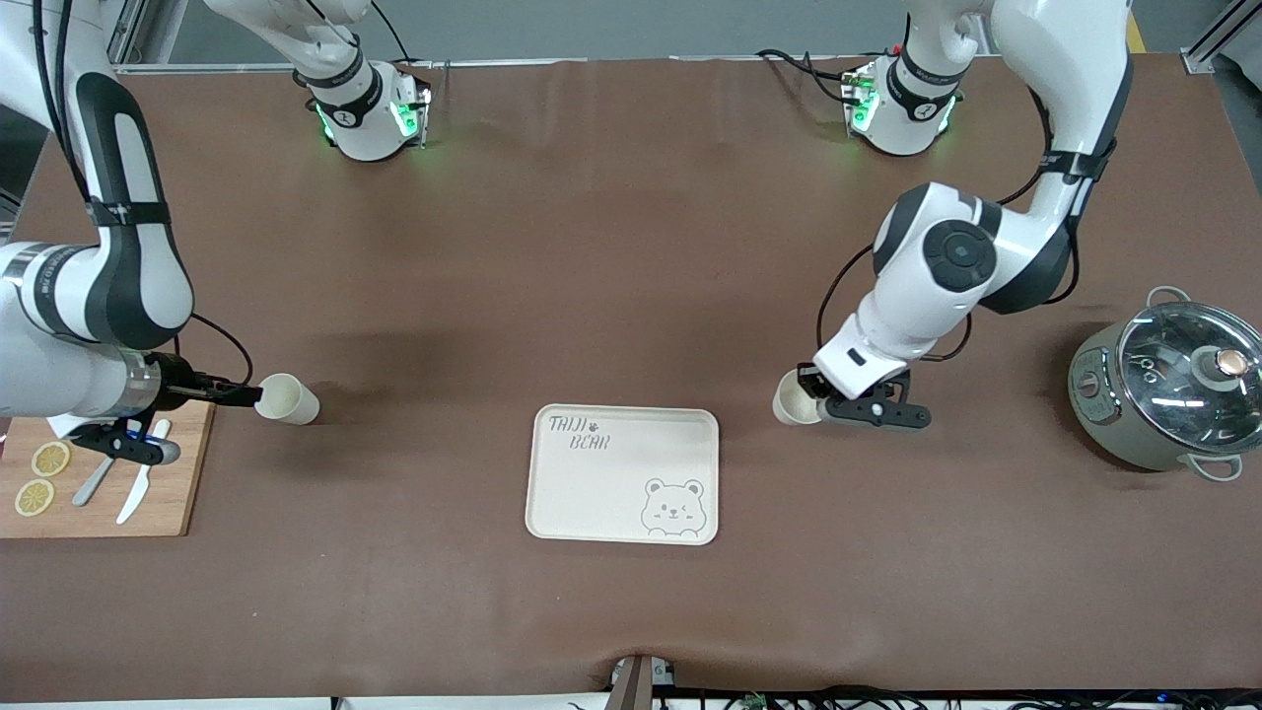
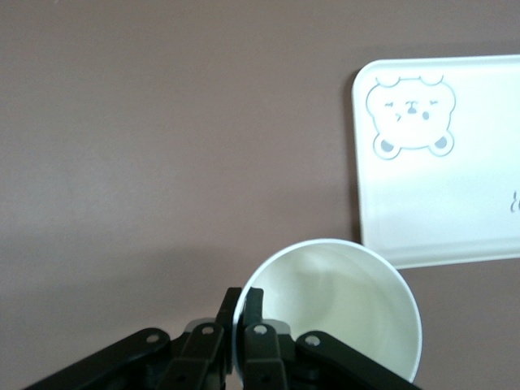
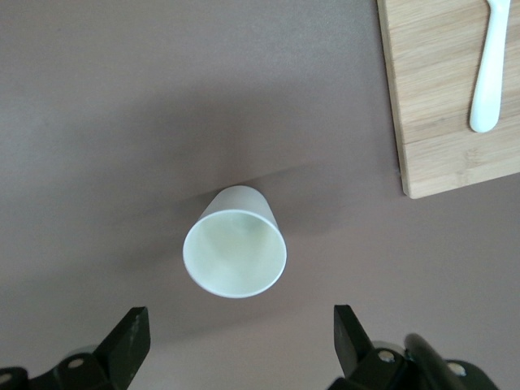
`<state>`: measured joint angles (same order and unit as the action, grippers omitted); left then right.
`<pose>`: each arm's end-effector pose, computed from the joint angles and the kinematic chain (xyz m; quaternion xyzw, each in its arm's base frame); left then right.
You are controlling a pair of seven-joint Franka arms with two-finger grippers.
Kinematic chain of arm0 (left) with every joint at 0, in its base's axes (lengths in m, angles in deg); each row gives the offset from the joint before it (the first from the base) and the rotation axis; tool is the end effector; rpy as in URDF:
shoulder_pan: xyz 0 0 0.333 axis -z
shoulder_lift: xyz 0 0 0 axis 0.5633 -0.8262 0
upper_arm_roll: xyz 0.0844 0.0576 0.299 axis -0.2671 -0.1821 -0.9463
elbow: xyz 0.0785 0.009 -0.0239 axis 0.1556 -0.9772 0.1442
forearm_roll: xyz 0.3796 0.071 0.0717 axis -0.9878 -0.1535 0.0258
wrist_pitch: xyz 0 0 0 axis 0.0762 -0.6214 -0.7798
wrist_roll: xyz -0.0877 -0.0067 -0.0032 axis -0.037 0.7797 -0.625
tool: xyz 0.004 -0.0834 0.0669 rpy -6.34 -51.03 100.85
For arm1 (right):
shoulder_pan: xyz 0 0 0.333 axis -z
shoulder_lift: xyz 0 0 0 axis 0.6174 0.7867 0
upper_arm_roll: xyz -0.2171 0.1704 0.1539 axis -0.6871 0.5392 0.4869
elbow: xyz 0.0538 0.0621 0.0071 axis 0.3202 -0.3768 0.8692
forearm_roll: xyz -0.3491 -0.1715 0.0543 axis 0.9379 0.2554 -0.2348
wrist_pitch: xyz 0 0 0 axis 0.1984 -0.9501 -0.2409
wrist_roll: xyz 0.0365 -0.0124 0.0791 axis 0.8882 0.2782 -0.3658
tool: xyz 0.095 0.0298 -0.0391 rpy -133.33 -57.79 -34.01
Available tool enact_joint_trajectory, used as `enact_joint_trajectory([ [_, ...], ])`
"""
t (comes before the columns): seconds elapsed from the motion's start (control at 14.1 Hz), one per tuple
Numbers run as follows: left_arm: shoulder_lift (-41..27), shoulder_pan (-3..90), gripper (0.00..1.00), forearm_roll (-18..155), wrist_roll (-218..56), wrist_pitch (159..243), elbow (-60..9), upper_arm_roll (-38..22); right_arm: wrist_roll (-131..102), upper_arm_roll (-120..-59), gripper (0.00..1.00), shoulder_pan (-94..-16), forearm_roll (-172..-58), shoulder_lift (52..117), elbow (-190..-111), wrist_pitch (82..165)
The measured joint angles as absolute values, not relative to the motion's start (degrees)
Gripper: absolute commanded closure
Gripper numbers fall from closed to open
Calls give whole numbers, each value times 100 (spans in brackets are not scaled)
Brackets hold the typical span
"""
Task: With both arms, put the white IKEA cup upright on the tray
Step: 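Carry the cup over the tray with the left gripper, then lower the cup upright onto the tray with the left gripper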
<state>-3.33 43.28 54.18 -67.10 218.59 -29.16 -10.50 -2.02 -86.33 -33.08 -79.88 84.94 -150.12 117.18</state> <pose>0.6033 -0.2627 0.3522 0.9950 -0.0550 0.0698 0.0454 0.6285 -0.0730 0.3260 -0.9839 0.1339 0.1179 0.0089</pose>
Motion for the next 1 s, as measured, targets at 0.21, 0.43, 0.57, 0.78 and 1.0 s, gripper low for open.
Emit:
enact_joint_trajectory([
  [0.21,-804,4621,100,5252,-6309,21677,-2295,-1053,-202,-8642,0,-3222,-7988,8502,-15341,12155],
  [0.43,-1182,4855,100,5163,-6013,21662,-1874,-1060,-203,-8641,0,-3207,-7988,8510,-15692,12597],
  [0.57,-1406,5000,100,5102,-5816,21651,-1649,-1068,-203,-8638,0,-3207,-7988,8510,-15790,12745],
  [0.78,-1799,5264,100,4901,-5430,21647,-1270,-1124,-203,-8626,0,-3207,-7988,8511,-16007,13021],
  [1.0,-2144,5649,100,4887,-5193,21646,-902,-1377,-203,-8622,0,-3207,-7988,8510,-16143,13217],
])
